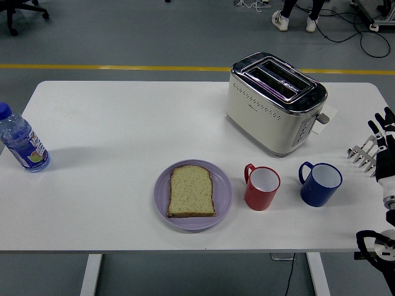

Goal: Pick up the cup,pour liquid into bread,place the cup on the desk

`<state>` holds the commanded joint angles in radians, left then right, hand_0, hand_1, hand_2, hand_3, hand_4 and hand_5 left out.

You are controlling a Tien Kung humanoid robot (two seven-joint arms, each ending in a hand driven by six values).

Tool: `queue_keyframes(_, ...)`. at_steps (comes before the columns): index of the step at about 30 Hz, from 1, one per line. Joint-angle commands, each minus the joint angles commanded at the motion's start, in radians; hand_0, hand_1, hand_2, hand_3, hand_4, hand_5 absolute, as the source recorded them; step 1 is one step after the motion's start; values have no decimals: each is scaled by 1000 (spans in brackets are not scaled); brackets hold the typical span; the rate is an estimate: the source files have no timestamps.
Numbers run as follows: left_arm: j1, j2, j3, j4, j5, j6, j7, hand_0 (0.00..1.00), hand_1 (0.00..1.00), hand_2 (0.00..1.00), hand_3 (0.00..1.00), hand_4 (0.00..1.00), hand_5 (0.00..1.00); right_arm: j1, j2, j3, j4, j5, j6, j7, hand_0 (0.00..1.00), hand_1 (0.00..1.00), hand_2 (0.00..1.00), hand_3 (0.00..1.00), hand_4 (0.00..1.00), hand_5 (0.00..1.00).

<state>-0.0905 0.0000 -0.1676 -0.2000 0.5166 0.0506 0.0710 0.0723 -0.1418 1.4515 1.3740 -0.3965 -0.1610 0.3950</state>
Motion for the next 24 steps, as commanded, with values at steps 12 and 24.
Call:
queue_keyframes(12, -4, 0, -3, 0, 1, 0, 0, 634, 647, 655, 552, 323, 838, -15, 13, 181, -29, 53, 230, -390, 699, 631, 657, 630, 639, 307)
queue_keyframes(24, -5, 0, -3, 0, 1, 0, 0, 635, 646, 656, 553, 322, 838, -15, 17, 187, -41, 51, 224, -412, 696, 623, 661, 634, 626, 335)
